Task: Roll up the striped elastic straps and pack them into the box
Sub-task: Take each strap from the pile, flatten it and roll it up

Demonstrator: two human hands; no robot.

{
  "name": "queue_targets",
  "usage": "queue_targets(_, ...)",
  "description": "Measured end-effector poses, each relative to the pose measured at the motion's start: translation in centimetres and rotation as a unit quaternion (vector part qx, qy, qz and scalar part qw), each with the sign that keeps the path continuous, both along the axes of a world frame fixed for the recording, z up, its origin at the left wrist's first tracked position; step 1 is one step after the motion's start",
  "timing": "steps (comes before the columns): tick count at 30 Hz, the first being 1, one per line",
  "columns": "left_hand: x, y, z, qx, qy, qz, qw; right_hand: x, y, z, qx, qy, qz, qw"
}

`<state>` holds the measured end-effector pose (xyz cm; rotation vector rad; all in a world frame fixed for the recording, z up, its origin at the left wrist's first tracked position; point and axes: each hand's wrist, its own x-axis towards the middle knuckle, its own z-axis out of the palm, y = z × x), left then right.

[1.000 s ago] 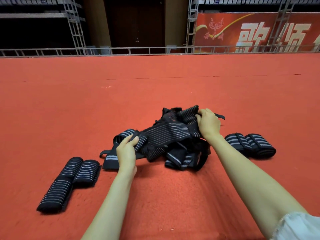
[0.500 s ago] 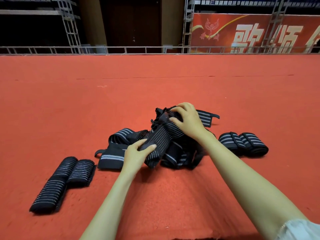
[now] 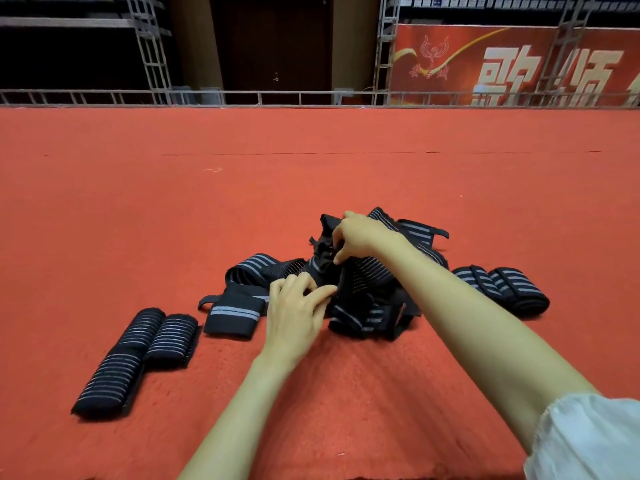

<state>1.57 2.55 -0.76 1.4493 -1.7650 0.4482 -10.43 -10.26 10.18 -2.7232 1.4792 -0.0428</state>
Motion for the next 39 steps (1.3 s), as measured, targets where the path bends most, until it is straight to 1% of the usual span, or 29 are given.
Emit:
queue_targets(1,0.1,0.1,-0.3,0.003,0.009,0.003,1.0,-0.1,-0.1,0.2,-0.015,-0.005,-0.009,1.0)
queue_targets(2,0.4,0.3,-0.5,0.004,0.021,0.006,1.0,-0.4,-0.5,0.2,-0.025,-0.029,-0.023,0.999)
queue_targets(5,1.1,1.0,-1.0,-0.006,0.072,0.008,0.997,-1.5,-1.6,0.0,-0.016,-0.18,-0.085,0.98)
queue_targets(7,1.2,1.3,-1.0,-0.01,0.114,0.009,0.993,-1.9,-1.8,-0.7,-0.02,-0.251,-0.121,0.96)
queue_targets(10,1.0,1.6,-0.9,-0.011,0.147,0.01,0.989,-1.5,-1.7,-2.1,-0.027,-0.314,-0.154,0.936)
queue_targets(13,1.5,2.7,-1.4,-0.021,0.145,0.011,0.989,-1.9,-2.6,-2.6,-0.042,-0.359,-0.206,0.909)
queue_targets(15,2.6,3.6,-2.2,-0.012,0.154,0.022,0.988,-3.3,-3.6,-2.3,-0.019,-0.407,-0.249,0.879)
queue_targets(16,3.3,4.0,-2.6,0.004,0.172,0.032,0.985,-4.2,-4.0,-2.2,-0.001,-0.416,-0.261,0.871)
queue_targets(17,4.1,4.3,-3.1,0.025,0.196,0.046,0.979,-4.9,-4.3,-2.4,0.016,-0.413,-0.258,0.873)
queue_targets(19,5.1,4.5,-3.5,0.078,0.246,0.061,0.964,-5.5,-4.2,-3.1,0.041,-0.392,-0.213,0.894)
queue_targets(20,5.3,4.5,-3.4,0.1,0.267,0.053,0.957,-5.4,-3.9,-3.6,0.048,-0.379,-0.182,0.906)
queue_targets(22,5.0,4.5,-2.9,0.115,0.299,0.019,0.947,-5.0,-3.2,-4.5,0.051,-0.348,-0.131,0.927)
queue_targets(23,4.7,4.6,-2.6,0.117,0.312,0.003,0.943,-4.8,-2.7,-4.8,0.04,-0.331,-0.118,0.936)
queue_targets(25,4.3,4.9,-2.0,0.133,0.344,-0.019,0.929,-4.3,-1.0,-5.2,-0.022,-0.291,-0.1,0.951)
queue_targets(27,4.2,5.0,-1.7,0.149,0.363,-0.026,0.919,-3.5,1.9,-5.5,-0.08,-0.298,-0.037,0.951)
queue_targets(28,4.2,5.0,-1.5,0.155,0.364,-0.025,0.918,-3.2,3.7,-5.6,-0.07,-0.316,0.011,0.946)
queue_targets(29,4.2,5.0,-1.4,0.159,0.363,-0.025,0.918,-2.9,5.7,-5.8,-0.024,-0.326,0.052,0.944)
queue_targets(31,4.2,5.0,-1.1,0.17,0.365,-0.031,0.915,-2.5,9.3,-6.8,0.114,-0.293,0.097,0.944)
queue_targets(32,4.1,5.1,-1.0,0.176,0.371,-0.034,0.911,-2.4,10.4,-7.7,0.164,-0.269,0.097,0.944)
queue_targets(33,4.0,5.2,-0.9,0.183,0.38,-0.037,0.906,-2.4,11.2,-8.9,0.191,-0.257,0.086,0.943)
queue_targets(34,3.9,5.4,-0.7,0.187,0.391,-0.041,0.9,-2.4,11.7,-10.1,0.198,-0.252,0.066,0.945)
queue_targets(36,3.5,5.8,-0.4,0.193,0.413,-0.05,0.889,-2.3,12.4,-12.3,0.171,-0.256,0.027,0.951)
queue_targets(39,3.5,6.5,0.2,0.204,0.444,-0.045,0.871,-2.9,12.5,-12.9,0.114,-0.306,-0.013,0.945)
